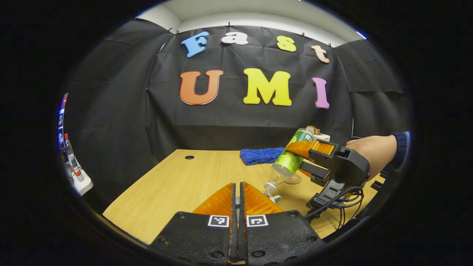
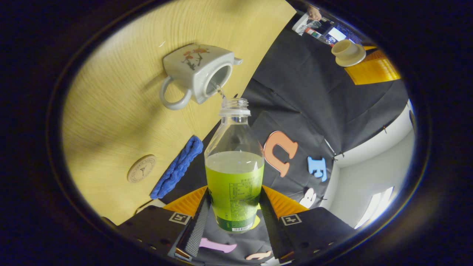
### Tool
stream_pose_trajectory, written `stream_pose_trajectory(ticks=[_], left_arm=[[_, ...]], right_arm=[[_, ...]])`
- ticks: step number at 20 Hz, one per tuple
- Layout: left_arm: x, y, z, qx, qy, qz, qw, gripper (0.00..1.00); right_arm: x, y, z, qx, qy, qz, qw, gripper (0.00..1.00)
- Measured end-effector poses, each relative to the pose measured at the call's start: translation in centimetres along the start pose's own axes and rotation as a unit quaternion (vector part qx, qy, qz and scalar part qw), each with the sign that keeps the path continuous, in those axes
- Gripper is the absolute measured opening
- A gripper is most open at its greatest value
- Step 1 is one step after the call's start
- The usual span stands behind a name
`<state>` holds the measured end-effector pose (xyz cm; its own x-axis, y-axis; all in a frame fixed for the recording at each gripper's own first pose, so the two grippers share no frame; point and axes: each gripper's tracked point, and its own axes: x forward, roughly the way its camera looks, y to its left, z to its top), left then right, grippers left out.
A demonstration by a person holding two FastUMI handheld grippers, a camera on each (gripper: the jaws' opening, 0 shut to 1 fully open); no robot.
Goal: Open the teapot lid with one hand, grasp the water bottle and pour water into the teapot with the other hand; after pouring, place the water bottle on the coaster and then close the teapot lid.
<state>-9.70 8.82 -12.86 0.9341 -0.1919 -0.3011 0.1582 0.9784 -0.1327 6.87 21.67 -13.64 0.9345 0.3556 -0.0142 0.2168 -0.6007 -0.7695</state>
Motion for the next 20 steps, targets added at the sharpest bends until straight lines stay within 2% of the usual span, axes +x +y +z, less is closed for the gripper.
stream_pose_trajectory(ticks=[7,12,15,17,19,20], left_arm=[[-0.1,-0.1,-0.1,0.004,0.0,-0.002,1.0,0.03],[0.0,0.7,-0.4,-0.003,0.009,0.009,1.0,0.03],[-0.1,0.7,-0.4,-0.003,0.01,0.008,1.0,0.03],[-0.2,0.6,-0.4,0.0,0.008,0.008,1.0,0.01],[-0.1,0.6,-0.2,0.0,0.006,0.007,1.0,0.03],[-0.1,0.7,-0.2,0.0,0.005,0.009,1.0,0.03]], right_arm=[[-0.1,-1.5,0.7,-0.031,-0.012,-0.032,0.999,0.75],[0.0,-1.9,1.2,-0.05,-0.014,-0.041,0.998,0.73],[-0.1,-2.0,1.1,-0.053,-0.011,-0.044,0.998,0.76],[-0.1,-1.9,0.9,-0.038,-0.01,-0.045,0.998,0.73],[-0.1,-1.2,0.4,0.001,-0.004,-0.037,0.999,0.7],[0.0,-0.6,0.1,0.029,-0.001,-0.029,0.999,0.76]])
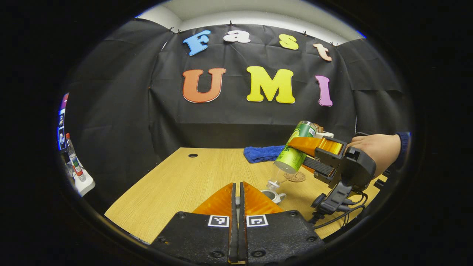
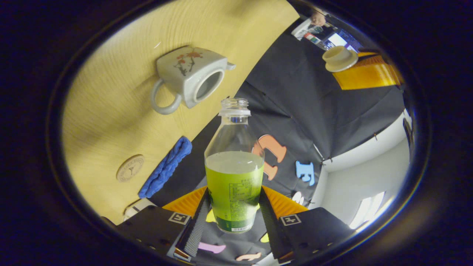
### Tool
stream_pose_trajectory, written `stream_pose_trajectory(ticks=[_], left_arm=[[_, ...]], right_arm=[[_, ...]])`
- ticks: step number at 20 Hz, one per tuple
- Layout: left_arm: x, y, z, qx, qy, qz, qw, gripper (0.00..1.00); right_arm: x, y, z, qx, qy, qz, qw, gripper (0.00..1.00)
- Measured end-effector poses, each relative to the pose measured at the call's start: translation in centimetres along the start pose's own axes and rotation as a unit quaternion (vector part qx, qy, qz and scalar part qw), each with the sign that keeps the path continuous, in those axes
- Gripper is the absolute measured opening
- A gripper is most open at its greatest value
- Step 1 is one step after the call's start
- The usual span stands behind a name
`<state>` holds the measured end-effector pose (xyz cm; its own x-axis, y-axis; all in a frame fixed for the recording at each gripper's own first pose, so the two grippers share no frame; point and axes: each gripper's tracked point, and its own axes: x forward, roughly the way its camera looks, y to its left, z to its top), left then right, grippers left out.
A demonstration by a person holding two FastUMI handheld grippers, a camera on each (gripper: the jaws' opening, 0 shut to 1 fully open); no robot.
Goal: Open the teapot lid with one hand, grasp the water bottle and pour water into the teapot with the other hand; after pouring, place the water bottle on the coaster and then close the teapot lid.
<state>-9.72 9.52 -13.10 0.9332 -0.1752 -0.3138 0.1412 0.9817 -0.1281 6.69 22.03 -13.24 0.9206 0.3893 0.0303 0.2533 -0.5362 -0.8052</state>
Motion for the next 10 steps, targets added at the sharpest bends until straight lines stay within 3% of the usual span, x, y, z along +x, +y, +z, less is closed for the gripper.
stream_pose_trajectory(ticks=[3,4,5,7,10], left_arm=[[0.0,-0.1,0.0,-0.005,-0.001,0.0,1.0,0.03],[0.1,-0.1,-0.1,-0.004,0.0,0.0,1.0,0.03],[0.2,-0.1,-0.2,-0.003,0.002,0.001,1.0,0.03],[0.2,-0.1,-0.2,-0.002,0.002,0.003,1.0,0.03],[0.1,-1.0,0.0,-0.002,0.003,-0.006,1.0,0.03]], right_arm=[[-0.3,2.3,-0.9,0.115,0.013,0.027,0.993,0.73],[-0.4,3.8,-1.3,0.159,0.021,0.049,0.986,0.77],[-0.7,4.7,-1.5,0.201,0.028,0.065,0.977,0.73],[-1.7,6.8,-1.8,0.286,0.043,0.099,0.952,0.77],[-2.9,9.0,-1.8,0.418,0.067,0.133,0.896,0.73]])
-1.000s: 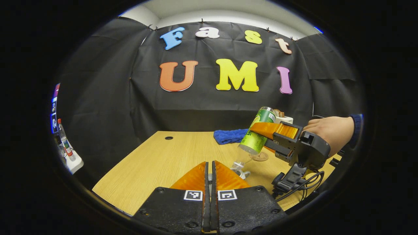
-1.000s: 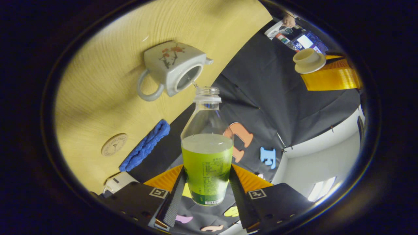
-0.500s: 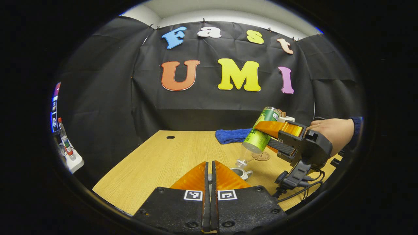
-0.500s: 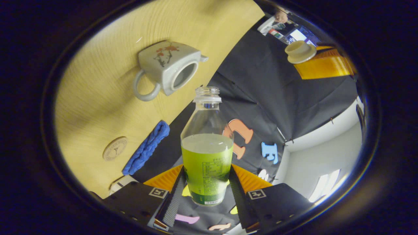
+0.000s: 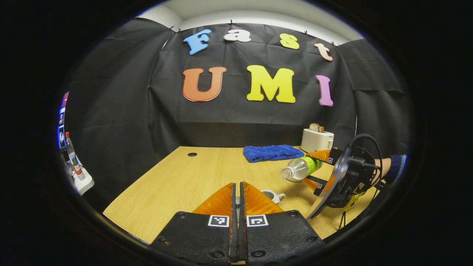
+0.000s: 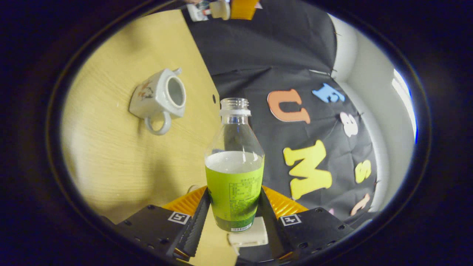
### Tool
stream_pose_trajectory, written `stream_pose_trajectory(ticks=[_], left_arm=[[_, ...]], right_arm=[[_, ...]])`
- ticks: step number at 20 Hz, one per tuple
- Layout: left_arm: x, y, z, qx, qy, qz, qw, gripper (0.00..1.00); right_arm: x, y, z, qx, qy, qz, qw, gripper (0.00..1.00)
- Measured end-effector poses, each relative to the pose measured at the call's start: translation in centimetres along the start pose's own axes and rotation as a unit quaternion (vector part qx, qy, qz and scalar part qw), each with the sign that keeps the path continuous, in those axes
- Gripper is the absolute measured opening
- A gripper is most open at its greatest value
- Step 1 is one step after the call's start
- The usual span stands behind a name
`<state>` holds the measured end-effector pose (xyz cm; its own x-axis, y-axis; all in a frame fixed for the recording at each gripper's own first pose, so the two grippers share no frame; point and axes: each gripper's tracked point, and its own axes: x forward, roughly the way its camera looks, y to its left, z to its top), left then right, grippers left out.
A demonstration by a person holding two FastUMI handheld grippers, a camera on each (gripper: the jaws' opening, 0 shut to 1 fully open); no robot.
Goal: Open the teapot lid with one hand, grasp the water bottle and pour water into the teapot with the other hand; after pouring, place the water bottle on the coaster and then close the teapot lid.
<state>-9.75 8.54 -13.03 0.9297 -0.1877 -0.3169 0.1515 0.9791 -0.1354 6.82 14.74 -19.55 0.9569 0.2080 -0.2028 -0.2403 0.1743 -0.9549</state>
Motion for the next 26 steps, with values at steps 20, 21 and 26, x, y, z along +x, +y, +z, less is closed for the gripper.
stream_pose_trajectory(ticks=[20,21,26], left_arm=[[0.8,-0.9,-0.4,0.004,0.002,0.0,1.0,0.03],[0.8,-0.7,-0.6,0.01,0.006,0.004,1.0,0.03],[1.3,-1.3,-1.1,0.02,0.014,0.0,1.0,0.03]], right_arm=[[4.1,-5.9,-3.1,0.603,0.008,0.049,0.796,0.73],[4.8,-5.7,-3.3,0.605,0.011,0.049,0.794,0.75],[7.7,-4.2,-4.7,0.595,0.028,0.041,0.802,0.75]])
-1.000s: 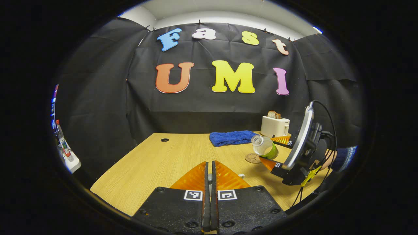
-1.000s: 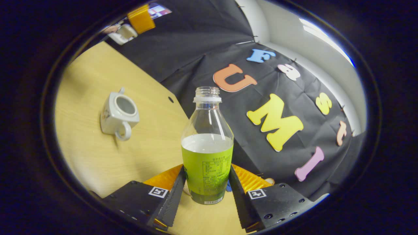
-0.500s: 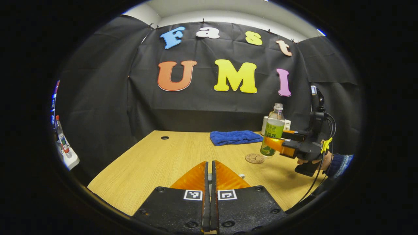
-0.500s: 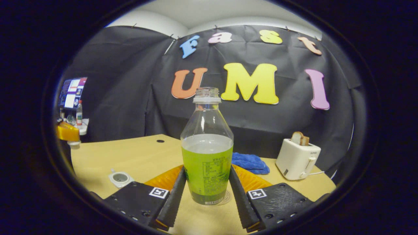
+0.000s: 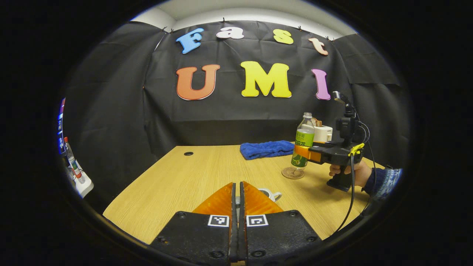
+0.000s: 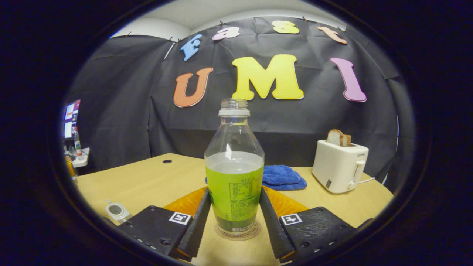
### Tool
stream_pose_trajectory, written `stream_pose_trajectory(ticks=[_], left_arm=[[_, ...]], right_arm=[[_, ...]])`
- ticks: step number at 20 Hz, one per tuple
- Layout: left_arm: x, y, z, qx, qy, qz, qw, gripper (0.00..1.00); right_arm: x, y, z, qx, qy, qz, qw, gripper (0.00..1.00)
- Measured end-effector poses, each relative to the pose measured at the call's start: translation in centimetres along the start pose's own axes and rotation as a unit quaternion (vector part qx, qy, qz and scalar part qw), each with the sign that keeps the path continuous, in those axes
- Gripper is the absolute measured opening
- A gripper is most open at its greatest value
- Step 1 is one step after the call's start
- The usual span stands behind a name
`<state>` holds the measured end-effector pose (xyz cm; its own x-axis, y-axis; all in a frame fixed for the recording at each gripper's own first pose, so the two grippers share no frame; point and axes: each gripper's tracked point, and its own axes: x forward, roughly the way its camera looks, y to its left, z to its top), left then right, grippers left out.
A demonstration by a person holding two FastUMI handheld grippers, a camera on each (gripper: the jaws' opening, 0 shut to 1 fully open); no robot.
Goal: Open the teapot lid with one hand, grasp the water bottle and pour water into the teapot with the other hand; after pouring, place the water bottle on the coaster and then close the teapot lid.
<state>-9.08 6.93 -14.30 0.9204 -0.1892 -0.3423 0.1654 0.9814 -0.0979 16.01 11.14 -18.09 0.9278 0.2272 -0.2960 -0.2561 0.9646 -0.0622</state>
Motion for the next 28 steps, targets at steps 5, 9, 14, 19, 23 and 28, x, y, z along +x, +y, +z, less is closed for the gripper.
stream_pose_trajectory(ticks=[5,9,14,19,23,28], left_arm=[[0.5,-0.2,-0.7,0.001,0.01,-0.001,1.0,0.03],[0.7,0.0,-0.9,-0.002,0.013,0.001,1.0,0.03],[0.8,-0.3,-0.7,-0.001,0.009,0.001,1.0,0.03],[1.1,-1.1,0.0,0.003,-0.003,-0.007,1.0,0.03],[1.2,-0.6,2.3,-0.009,-0.045,0.012,0.999,0.03],[1.2,-1.1,3.4,-0.015,-0.074,0.01,0.997,0.03]], right_arm=[[2.2,-0.2,-2.0,-0.001,0.024,-0.006,1.0,0.72],[2.1,-0.5,-2.3,0.004,0.028,-0.009,1.0,0.75],[-0.1,0.3,-1.7,-0.005,0.024,0.015,1.0,0.93],[-4.1,-0.3,-1.0,-0.038,-0.003,0.014,0.999,0.97],[-7.4,-1.9,-1.4,-0.056,-0.013,-0.007,0.998,0.97],[-11.7,-3.2,-2.1,-0.046,-0.026,-0.013,0.999,0.95]])
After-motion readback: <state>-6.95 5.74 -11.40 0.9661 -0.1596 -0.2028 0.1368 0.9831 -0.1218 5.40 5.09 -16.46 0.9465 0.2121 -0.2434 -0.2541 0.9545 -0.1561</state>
